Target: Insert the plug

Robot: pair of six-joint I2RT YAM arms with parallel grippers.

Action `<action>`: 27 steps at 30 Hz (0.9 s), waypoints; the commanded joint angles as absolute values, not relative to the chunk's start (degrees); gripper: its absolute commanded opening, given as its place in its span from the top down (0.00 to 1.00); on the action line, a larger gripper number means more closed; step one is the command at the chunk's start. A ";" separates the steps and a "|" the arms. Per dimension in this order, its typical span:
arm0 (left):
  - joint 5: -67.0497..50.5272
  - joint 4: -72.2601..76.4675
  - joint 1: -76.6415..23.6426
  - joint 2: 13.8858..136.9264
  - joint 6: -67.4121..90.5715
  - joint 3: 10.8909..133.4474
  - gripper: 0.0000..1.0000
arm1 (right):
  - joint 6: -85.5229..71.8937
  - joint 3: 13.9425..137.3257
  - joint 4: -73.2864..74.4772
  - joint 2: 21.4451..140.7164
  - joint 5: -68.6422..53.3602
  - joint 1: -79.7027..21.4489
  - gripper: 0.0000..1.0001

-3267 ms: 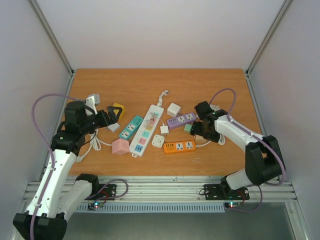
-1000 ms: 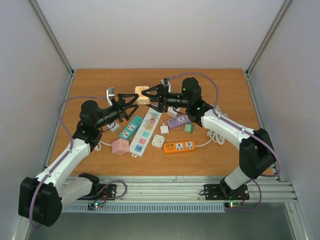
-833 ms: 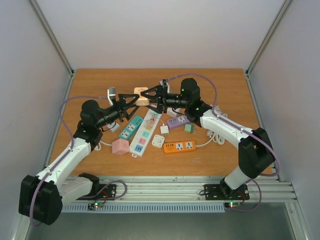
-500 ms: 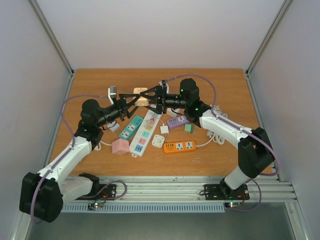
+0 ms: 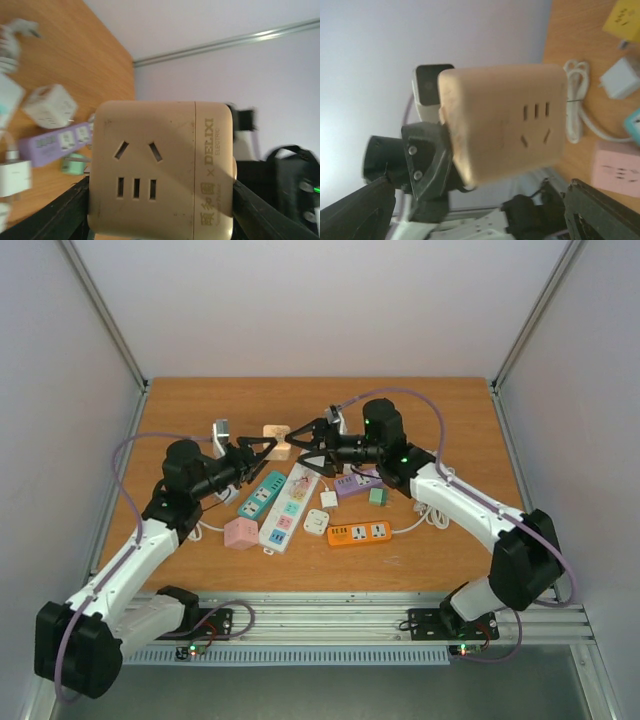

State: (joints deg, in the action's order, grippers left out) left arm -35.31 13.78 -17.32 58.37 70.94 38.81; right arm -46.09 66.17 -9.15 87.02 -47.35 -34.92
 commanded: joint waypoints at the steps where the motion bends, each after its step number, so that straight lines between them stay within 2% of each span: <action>1: -25.33 -3.94 -17.04 54.03 56.29 43.18 0.68 | -27.75 68.24 10.83 81.83 -38.63 -35.05 0.07; 4: -20.18 -12.63 -16.96 52.53 50.51 44.29 0.68 | -20.39 67.64 19.84 81.57 -31.66 -35.05 0.08; 6: -19.42 -15.00 -16.96 52.07 48.19 44.26 0.68 | -16.79 67.19 24.03 83.09 -28.20 -35.20 0.12; 9: -20.09 -15.59 -16.95 51.94 46.82 43.42 0.68 | -13.23 67.30 28.16 87.23 -24.39 -36.58 0.23; 13: -20.38 -15.78 -17.01 52.42 46.59 42.84 0.68 | -10.57 68.88 30.82 93.24 -18.20 -39.82 0.43; 15: -20.68 -15.78 -16.97 52.91 46.58 42.89 0.68 | -10.06 69.66 30.77 96.02 -16.78 -40.63 0.49; 20: -22.16 -14.77 -16.96 54.31 46.84 42.72 0.68 | -9.27 72.44 29.64 102.71 -13.88 -40.78 0.57; 27: -23.06 -14.40 -17.01 55.38 46.76 42.63 0.68 | -8.17 75.17 27.46 109.42 -12.13 -40.59 0.56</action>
State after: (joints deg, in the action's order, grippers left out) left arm -21.80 -17.47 -17.06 55.11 47.92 42.39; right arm -9.93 73.10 29.32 106.74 -14.63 -40.64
